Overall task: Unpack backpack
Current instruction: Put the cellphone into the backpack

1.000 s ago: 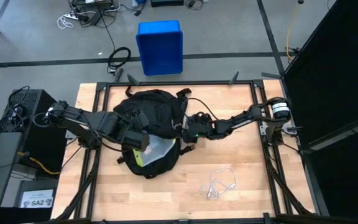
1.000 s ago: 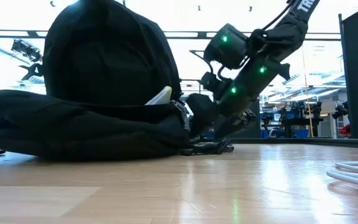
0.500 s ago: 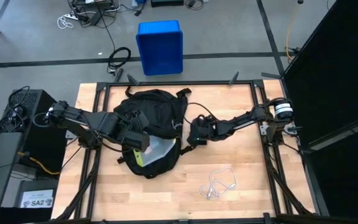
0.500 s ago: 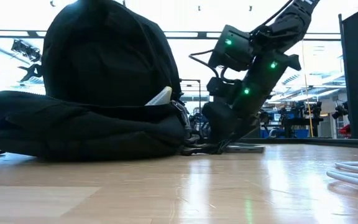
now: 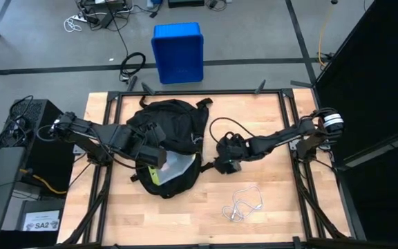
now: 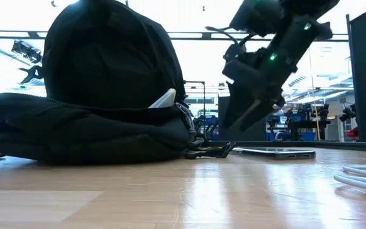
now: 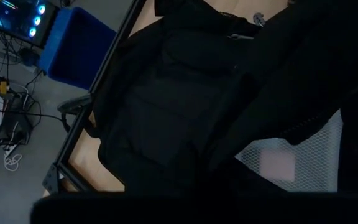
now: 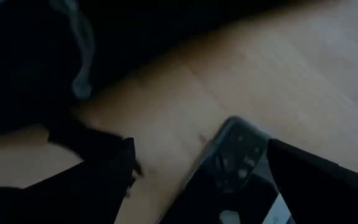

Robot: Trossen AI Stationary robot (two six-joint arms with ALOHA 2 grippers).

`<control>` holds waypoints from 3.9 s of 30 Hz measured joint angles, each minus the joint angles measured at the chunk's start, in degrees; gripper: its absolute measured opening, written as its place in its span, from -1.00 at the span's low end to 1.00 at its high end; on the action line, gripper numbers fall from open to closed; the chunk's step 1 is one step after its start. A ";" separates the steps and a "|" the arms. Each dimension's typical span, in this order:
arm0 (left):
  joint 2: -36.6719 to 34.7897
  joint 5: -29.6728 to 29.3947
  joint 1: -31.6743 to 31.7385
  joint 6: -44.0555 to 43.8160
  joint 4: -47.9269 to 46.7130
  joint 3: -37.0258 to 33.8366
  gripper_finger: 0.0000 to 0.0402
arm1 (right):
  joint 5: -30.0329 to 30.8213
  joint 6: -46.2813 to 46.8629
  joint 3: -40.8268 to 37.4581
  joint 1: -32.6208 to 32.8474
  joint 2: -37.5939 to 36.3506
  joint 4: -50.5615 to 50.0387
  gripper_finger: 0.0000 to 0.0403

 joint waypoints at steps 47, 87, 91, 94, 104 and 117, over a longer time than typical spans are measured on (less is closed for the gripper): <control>3.34 1.09 0.00 1.53 0.33 -0.02 -1.00 | -6.56 14.07 1.02 0.53 8.88 -11.48 0.62; 3.39 0.62 0.07 14.94 22.17 -0.07 -1.00 | -17.30 -3.97 11.06 -0.01 10.26 26.16 0.62; 3.43 2.13 0.02 16.03 24.26 -0.09 -1.00 | -16.26 -3.95 12.80 -3.77 11.63 25.99 0.62; 3.43 4.16 -0.13 16.95 26.41 -0.09 -1.00 | -13.00 -3.21 13.35 -6.58 12.01 25.74 0.62; 3.37 5.49 -0.52 19.09 27.21 -0.04 -1.00 | -13.22 -6.68 13.92 -11.18 12.20 31.21 0.62; 3.34 5.55 -0.61 17.73 21.91 0.02 -1.00 | -28.88 -12.97 13.97 -5.38 11.46 28.96 0.32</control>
